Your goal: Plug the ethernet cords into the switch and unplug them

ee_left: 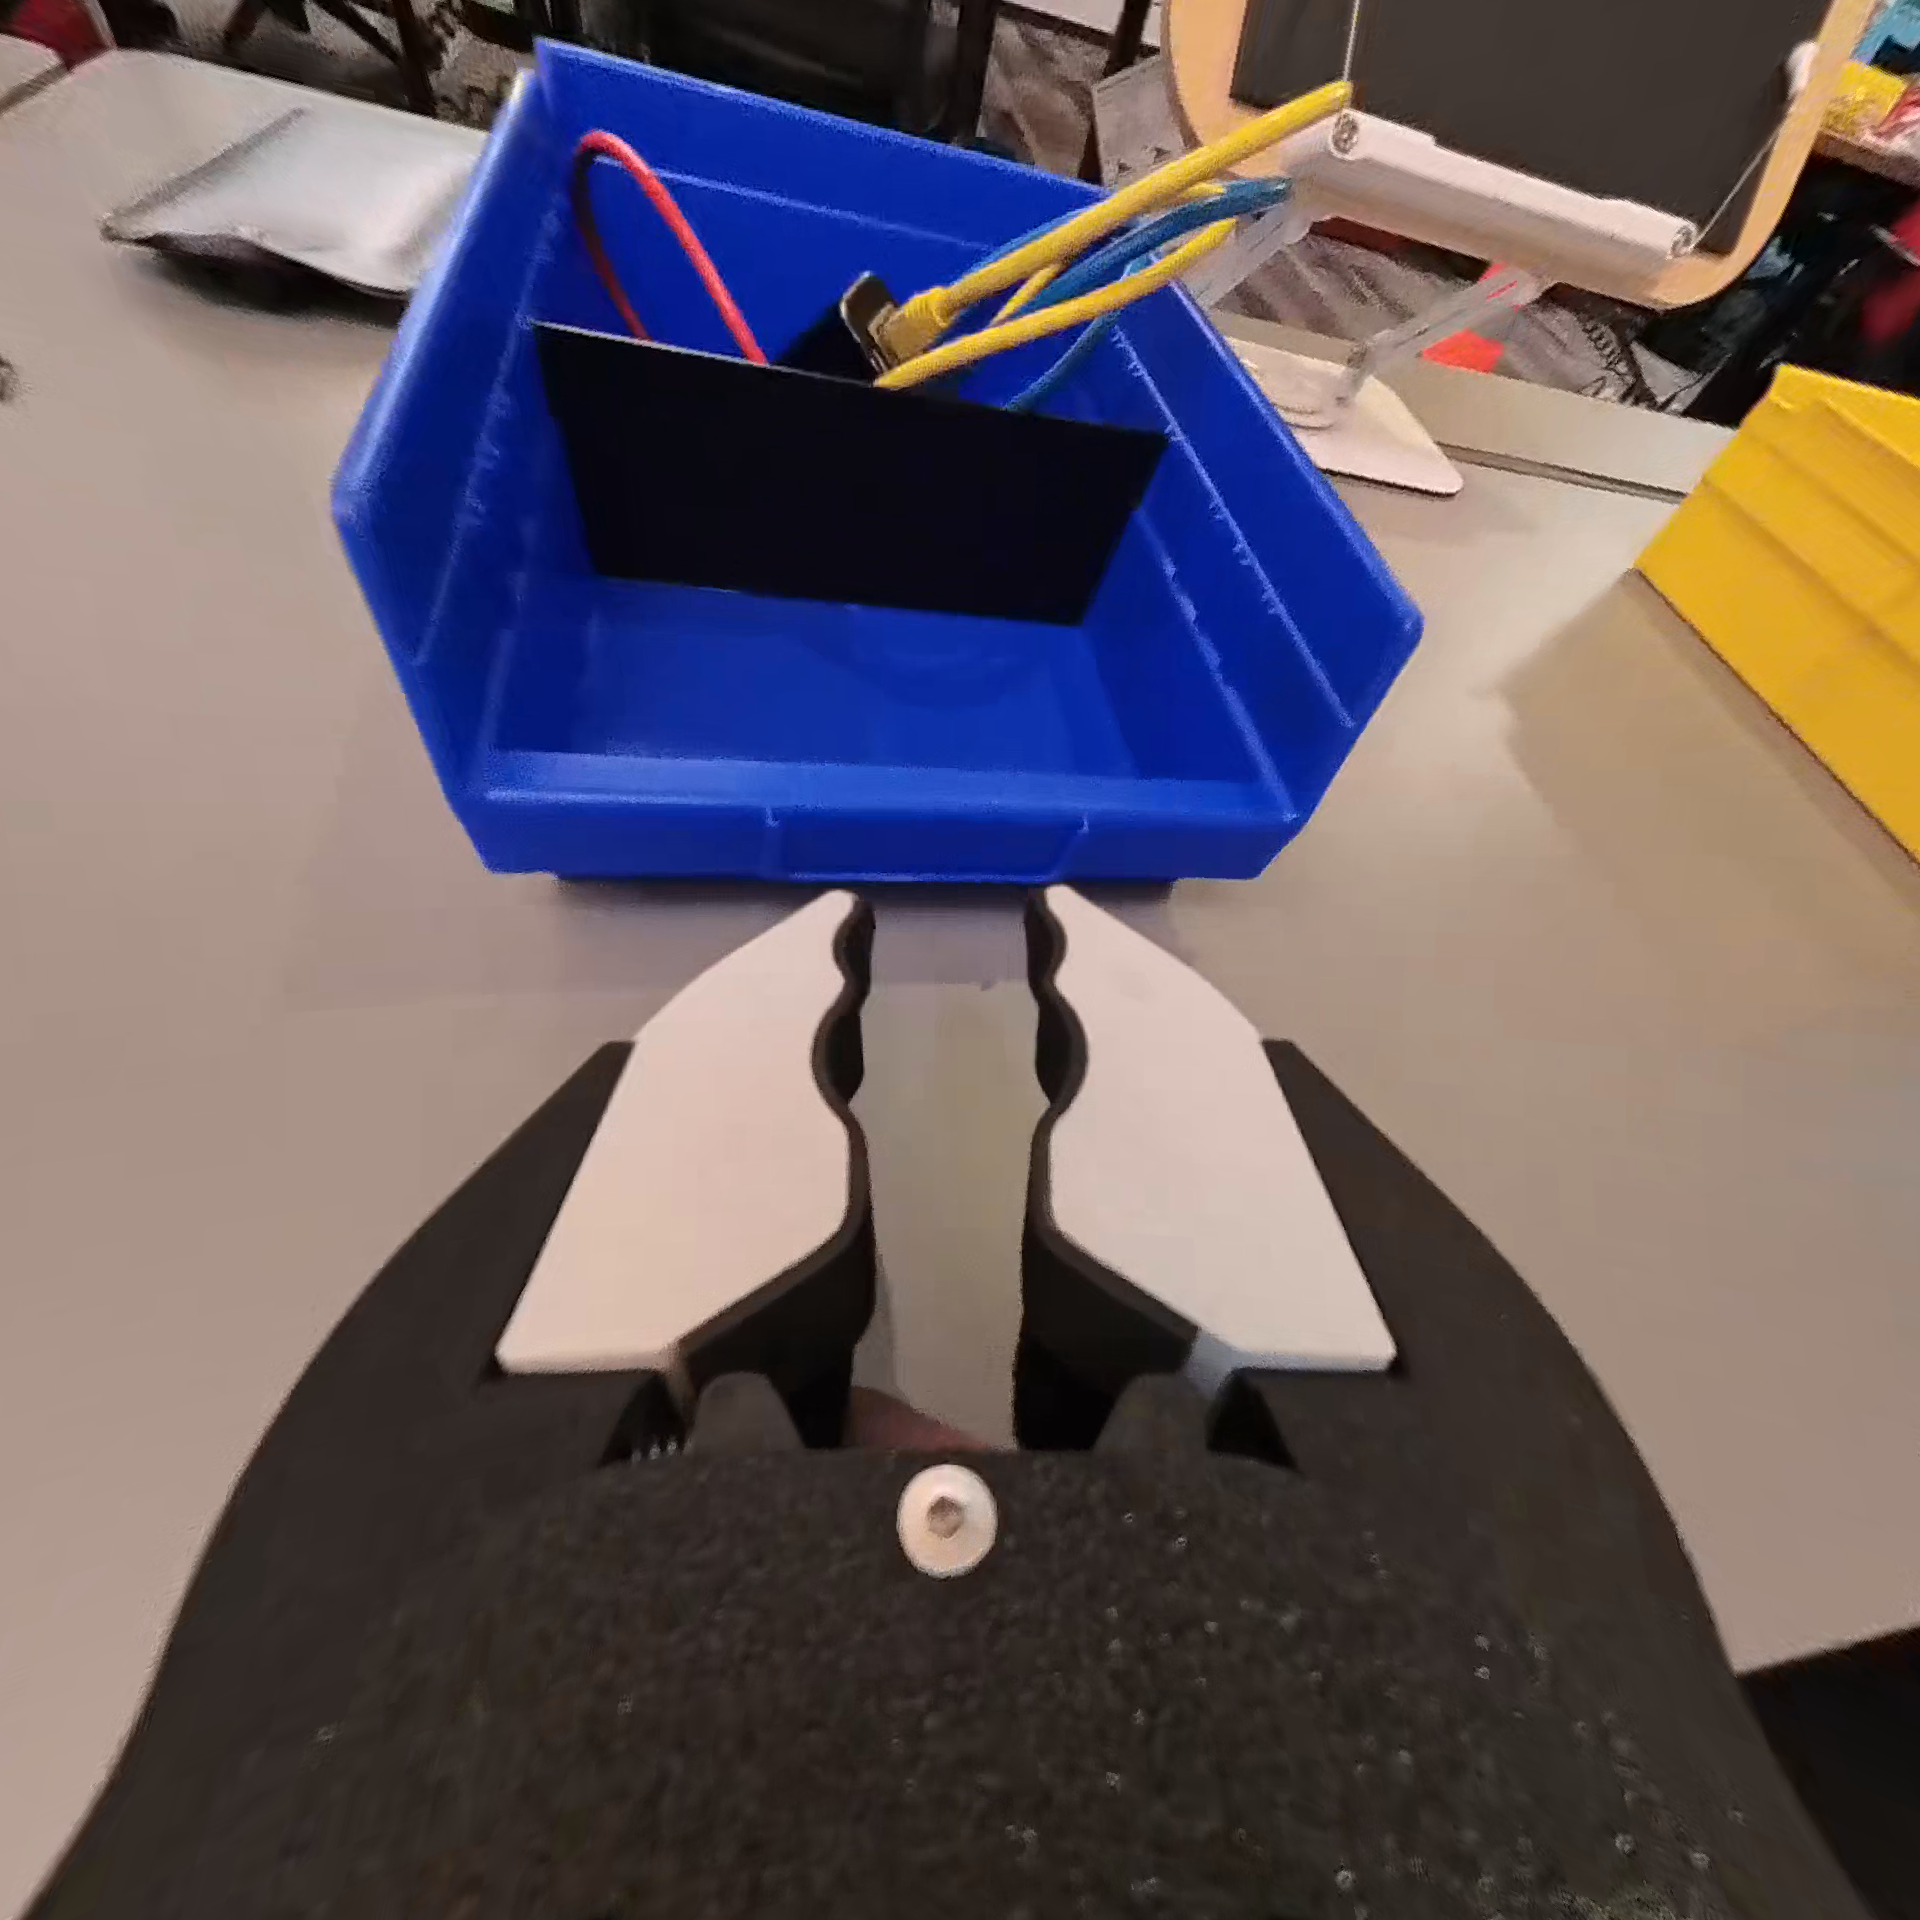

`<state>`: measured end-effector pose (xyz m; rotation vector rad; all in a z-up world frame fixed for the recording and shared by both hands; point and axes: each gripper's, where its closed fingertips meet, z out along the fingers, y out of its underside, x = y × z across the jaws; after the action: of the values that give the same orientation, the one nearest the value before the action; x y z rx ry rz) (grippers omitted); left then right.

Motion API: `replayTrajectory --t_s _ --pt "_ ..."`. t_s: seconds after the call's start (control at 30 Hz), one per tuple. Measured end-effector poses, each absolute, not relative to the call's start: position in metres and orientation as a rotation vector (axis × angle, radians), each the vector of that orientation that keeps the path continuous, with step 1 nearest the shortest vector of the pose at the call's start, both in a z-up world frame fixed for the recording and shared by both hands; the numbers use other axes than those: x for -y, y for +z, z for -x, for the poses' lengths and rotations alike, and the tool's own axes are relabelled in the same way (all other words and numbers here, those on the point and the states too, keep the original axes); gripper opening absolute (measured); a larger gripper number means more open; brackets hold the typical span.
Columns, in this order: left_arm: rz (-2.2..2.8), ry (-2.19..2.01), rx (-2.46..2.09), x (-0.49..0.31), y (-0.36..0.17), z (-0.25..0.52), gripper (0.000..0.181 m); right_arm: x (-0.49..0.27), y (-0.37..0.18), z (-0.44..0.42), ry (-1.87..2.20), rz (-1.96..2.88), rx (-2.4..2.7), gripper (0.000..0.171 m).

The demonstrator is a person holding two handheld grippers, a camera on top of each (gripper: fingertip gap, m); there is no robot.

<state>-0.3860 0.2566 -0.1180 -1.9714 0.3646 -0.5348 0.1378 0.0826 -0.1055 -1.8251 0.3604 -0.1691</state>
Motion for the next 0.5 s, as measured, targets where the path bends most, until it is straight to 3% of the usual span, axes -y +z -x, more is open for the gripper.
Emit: replayTrajectory --t_s 0.37,0.5 --pt "1.970 -0.467 -0.556 -0.258 -0.130 0.366 0.032 -0.085 -0.127 -0.137 -0.161 1.915 -0.357 0.032" --pt "1.976 -0.617 -0.717 -0.241 -0.131 0.341 0.032 -0.088 -0.127 -0.131 -0.134 1.917 -0.350 0.031"
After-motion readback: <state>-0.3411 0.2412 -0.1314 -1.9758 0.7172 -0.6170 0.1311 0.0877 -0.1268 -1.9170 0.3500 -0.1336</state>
